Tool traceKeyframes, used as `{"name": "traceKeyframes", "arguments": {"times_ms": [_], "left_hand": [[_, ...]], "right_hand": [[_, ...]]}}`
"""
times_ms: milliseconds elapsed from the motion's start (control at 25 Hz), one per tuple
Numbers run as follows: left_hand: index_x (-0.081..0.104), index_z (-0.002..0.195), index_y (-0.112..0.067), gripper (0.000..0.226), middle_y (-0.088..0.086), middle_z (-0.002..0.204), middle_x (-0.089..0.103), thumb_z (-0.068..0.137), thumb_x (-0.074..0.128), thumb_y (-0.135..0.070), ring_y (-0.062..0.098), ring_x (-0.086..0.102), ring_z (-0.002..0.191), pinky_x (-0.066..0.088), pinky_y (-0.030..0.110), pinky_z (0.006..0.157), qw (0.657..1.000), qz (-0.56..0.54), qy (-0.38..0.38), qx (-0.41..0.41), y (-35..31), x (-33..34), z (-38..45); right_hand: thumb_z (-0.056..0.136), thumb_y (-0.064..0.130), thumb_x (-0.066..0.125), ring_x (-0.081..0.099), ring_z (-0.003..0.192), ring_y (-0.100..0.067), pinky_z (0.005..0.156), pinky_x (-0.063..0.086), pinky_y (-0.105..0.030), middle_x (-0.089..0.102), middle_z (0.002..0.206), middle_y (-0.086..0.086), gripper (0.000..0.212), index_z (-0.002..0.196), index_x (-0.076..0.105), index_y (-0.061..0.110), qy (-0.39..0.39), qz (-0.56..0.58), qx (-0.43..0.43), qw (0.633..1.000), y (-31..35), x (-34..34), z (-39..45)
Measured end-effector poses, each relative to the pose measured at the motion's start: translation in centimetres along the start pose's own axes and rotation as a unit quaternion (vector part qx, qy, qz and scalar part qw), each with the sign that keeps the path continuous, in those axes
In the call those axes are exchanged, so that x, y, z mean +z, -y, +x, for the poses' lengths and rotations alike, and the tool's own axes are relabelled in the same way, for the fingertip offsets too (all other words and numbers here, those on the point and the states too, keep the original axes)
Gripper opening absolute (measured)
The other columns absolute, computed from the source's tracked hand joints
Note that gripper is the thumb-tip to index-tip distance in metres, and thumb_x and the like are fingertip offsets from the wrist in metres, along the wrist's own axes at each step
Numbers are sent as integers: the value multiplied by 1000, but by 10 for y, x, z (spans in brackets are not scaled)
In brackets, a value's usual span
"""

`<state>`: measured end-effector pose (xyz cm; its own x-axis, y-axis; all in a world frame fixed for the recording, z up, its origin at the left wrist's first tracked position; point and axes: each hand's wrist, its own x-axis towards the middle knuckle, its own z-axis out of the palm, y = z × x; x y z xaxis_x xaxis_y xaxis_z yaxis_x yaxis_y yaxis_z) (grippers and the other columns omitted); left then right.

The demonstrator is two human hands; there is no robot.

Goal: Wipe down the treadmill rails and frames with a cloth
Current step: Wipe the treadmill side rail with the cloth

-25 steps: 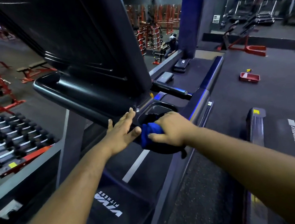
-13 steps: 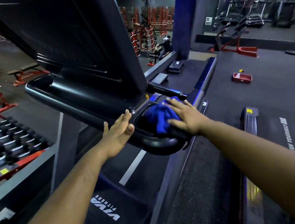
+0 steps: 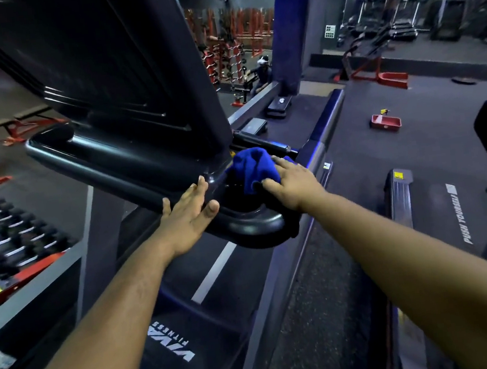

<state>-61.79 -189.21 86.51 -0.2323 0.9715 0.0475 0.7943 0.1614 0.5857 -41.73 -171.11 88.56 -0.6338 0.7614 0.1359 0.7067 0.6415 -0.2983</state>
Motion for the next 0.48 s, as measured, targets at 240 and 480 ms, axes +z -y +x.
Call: {"name": "traceKeyframes", "arguments": {"times_ms": [240,480], "left_hand": [[-12,156,-28,124,-5,167,4,56,-5,-102,4,-5,151,-16,54,118,998,60,-4,-19,-10,2,-1],[-12,156,-21,119,-5,166,-9,63,-8,-95,7,-9,151,-8,55,120,978,199,-28,56,-63,24,-2]], "right_hand": [[78,65,42,26,147,-18,122,14,-45,35,158,3,78,147,43,27,-77,54,-140,986,13,32,-85],[80,62,37,28,146,-29,119,23,-51,34,158,-7,73,141,52,25,-99,183,34,977,-26,19,-29]]}}
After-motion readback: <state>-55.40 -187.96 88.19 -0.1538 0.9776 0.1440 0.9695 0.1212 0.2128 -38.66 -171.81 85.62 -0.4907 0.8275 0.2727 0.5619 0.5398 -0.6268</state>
